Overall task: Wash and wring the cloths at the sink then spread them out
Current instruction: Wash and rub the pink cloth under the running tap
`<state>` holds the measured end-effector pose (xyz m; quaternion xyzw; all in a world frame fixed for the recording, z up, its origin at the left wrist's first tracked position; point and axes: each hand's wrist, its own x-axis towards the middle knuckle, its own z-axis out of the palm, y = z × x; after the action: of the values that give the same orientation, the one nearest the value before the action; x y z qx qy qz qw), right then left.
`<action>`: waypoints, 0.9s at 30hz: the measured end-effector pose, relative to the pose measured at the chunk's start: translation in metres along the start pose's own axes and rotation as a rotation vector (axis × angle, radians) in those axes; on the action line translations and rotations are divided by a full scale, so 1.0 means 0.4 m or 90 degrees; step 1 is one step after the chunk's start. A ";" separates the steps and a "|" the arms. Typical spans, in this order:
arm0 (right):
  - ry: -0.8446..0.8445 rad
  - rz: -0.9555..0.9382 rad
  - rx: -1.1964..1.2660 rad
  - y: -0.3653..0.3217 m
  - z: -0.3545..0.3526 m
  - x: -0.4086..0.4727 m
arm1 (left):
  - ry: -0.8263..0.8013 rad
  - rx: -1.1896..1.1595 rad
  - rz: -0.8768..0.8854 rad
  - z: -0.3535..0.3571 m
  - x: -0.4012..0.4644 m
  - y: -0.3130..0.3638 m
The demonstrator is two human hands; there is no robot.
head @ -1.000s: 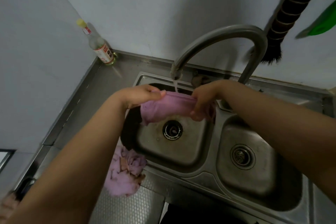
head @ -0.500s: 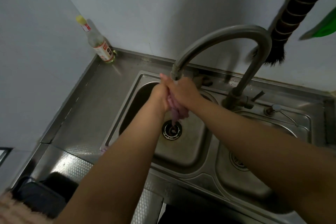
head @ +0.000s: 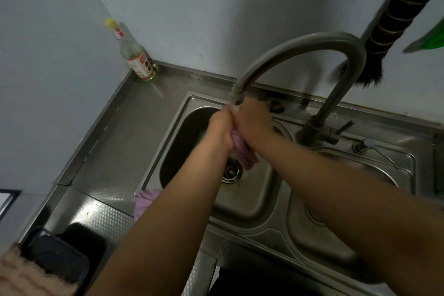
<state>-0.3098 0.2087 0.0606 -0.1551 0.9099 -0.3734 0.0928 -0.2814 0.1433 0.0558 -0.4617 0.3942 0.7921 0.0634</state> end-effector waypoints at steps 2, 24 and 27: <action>-0.005 -0.060 -0.031 -0.011 0.032 -0.051 | -0.004 0.012 0.008 -0.027 0.008 0.022; -0.396 0.134 0.454 0.113 -0.074 0.079 | -0.425 0.600 -0.027 -0.220 0.014 0.146; -0.412 0.182 0.527 0.118 -0.062 0.084 | -0.375 0.421 0.038 -0.229 0.031 0.112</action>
<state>-0.3584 0.2449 0.0429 -0.0872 0.6242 -0.6171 0.4711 -0.2468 0.0470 0.0475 -0.1591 0.6050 0.7225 0.2943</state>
